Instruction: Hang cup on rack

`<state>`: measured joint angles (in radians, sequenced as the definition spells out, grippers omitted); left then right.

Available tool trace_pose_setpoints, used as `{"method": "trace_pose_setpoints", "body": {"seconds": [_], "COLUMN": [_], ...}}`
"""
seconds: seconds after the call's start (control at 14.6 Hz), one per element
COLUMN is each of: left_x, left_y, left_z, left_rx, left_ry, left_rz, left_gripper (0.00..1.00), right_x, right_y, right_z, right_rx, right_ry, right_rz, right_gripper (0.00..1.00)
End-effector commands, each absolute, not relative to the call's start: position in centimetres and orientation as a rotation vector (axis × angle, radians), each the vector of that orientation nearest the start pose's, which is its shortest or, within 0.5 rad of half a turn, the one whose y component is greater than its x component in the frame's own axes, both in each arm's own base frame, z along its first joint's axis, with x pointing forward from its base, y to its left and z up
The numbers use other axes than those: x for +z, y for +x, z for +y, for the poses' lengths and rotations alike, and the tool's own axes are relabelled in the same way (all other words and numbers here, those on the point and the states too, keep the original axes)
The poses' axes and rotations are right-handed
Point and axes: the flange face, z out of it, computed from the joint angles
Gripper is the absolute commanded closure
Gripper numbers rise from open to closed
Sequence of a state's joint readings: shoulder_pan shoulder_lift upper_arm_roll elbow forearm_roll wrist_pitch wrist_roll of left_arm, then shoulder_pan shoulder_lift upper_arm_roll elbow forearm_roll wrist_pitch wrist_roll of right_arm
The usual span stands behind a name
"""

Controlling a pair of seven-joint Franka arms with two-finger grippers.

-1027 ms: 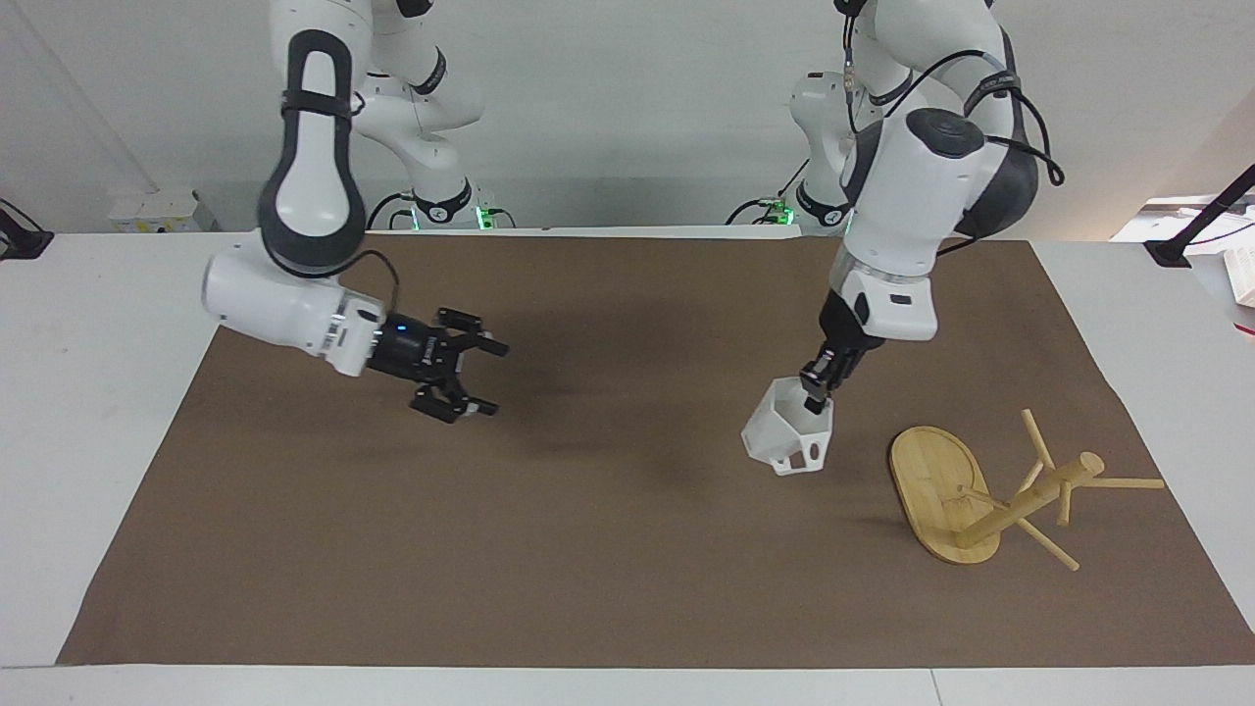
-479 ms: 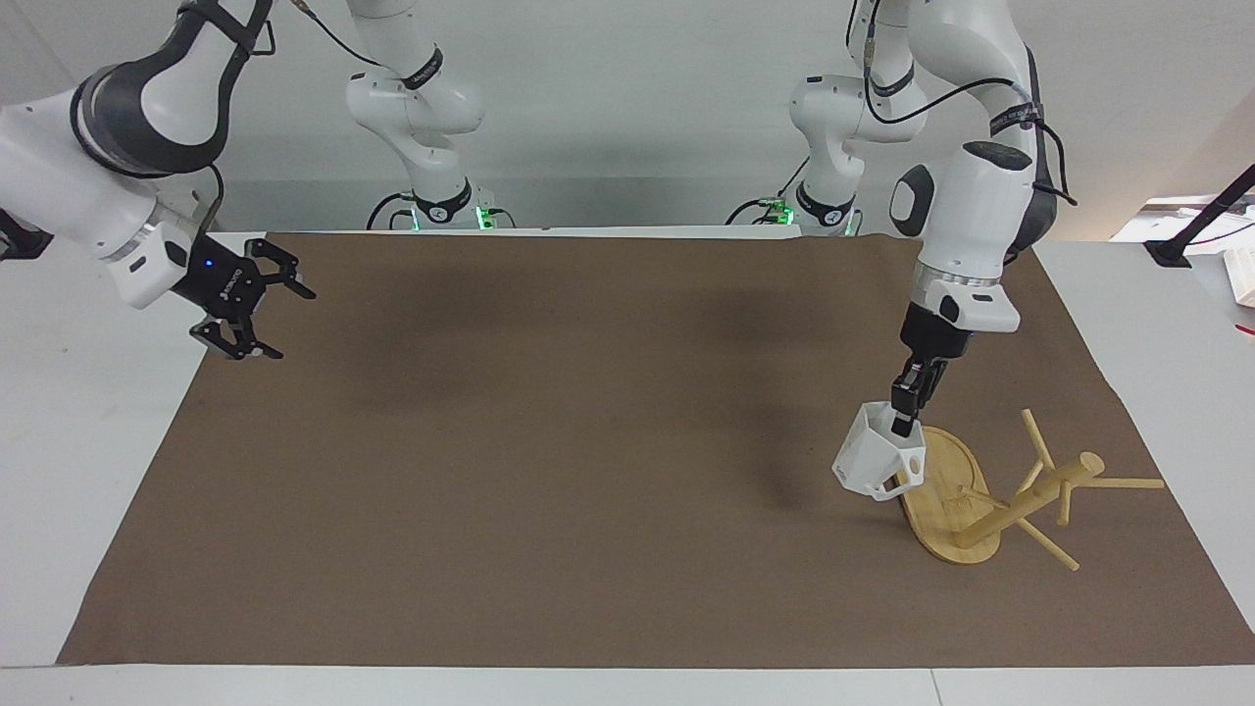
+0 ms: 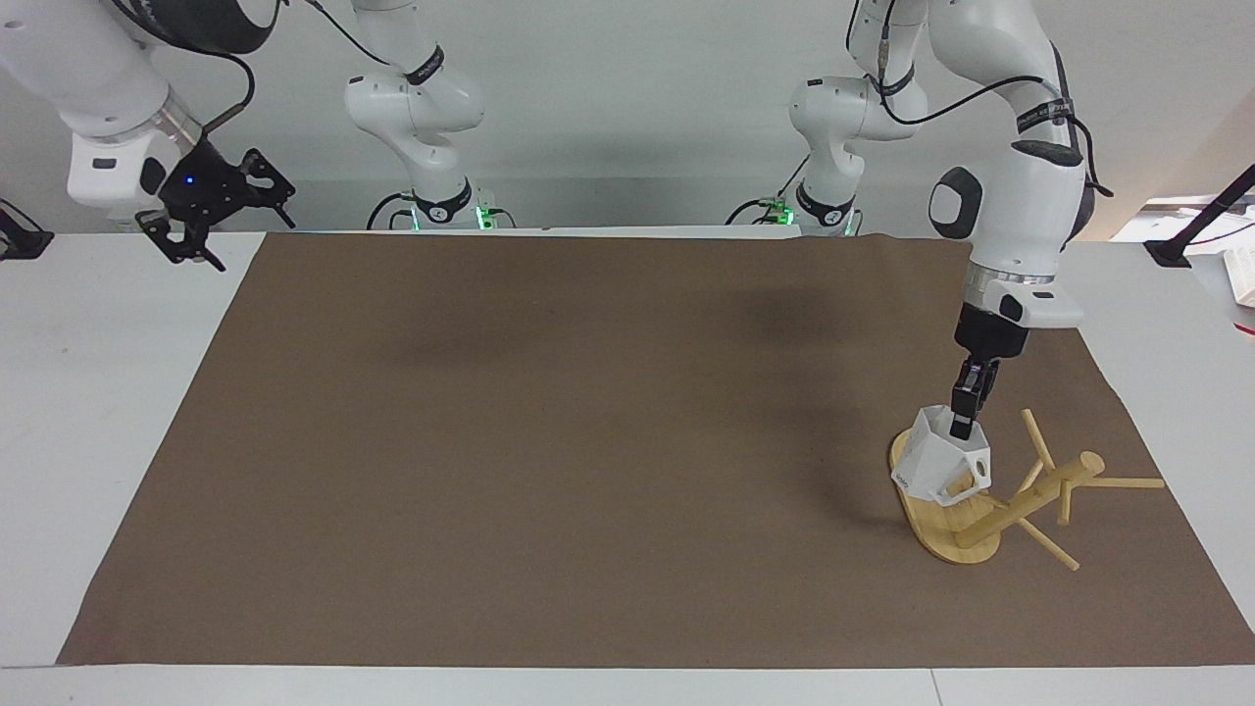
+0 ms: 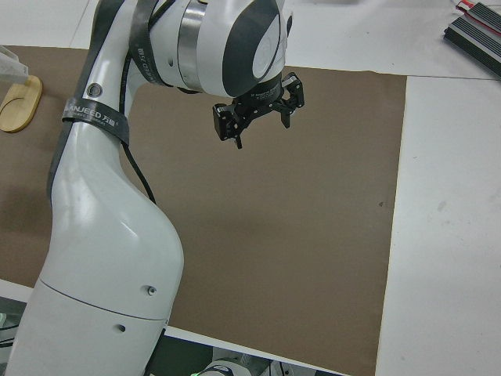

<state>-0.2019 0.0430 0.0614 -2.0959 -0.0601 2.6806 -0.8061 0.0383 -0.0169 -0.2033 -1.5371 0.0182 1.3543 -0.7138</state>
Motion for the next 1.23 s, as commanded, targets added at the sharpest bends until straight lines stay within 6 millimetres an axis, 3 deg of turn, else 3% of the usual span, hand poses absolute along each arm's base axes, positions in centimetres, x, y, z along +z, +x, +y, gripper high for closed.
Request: {"method": "trace_pose_setpoints", "body": {"seconds": [0.0,0.21,0.27,0.34,0.41,0.48,0.62,0.68,0.96,1.16], "left_x": [44.4,44.1,44.1,44.0,43.9,44.2,44.3,45.3,52.3,56.0], "left_y": [59.3,59.4,59.5,59.4,59.5,59.7,59.1,58.7,54.7,52.9], "left_z": [-7.1,-5.5,-5.3,-5.1,-4.3,-3.5,-3.5,-3.5,-2.6,-1.5], "left_rx": [-0.833,-0.824,-0.822,-0.81,-0.781,-0.763,-0.58,-0.494,-0.118,0.071], "left_ry": [-3.105,-3.087,-3.086,-3.083,-3.073,-3.064,-3.069,-3.084,-3.127,-3.174], "left_rz": [-1.137,-1.157,-1.158,-1.162,-1.171,-1.182,-1.122,-1.039,-0.704,-0.27], "left_gripper": [1.0,1.0,0.9,0.68,0.3,0.01,0.0,0.0,0.0,0.0], "right_x": [62.7,61.9,62.0,62.2,62.2,62.0,61.4,61.4,60.2,60.9], "right_y": [52.7,51.0,50.9,50.9,51.0,50.9,50.7,50.6,50.8,50.8], "right_z": [-8.8,-9.0,-8.9,-8.8,-8.8,-8.9,-10.2,-10.9,-11.0,-10.9], "right_rx": [0.3,0.34,0.337,0.334,0.329,0.331,0.345,0.348,0.314,0.29], "right_ry": [-3.067,-3.149,-3.159,-3.164,-3.165,-3.162,-3.155,-3.146,-3.149,-3.154], "right_rz": [-0.383,-0.151,-0.057,-0.01,-0.01,-0.008,0.038,0.049,0.058,0.047], "right_gripper": [0.0,0.0,0.0,0.0,0.0,0.0,0.0,0.0,0.0,0.0]}}
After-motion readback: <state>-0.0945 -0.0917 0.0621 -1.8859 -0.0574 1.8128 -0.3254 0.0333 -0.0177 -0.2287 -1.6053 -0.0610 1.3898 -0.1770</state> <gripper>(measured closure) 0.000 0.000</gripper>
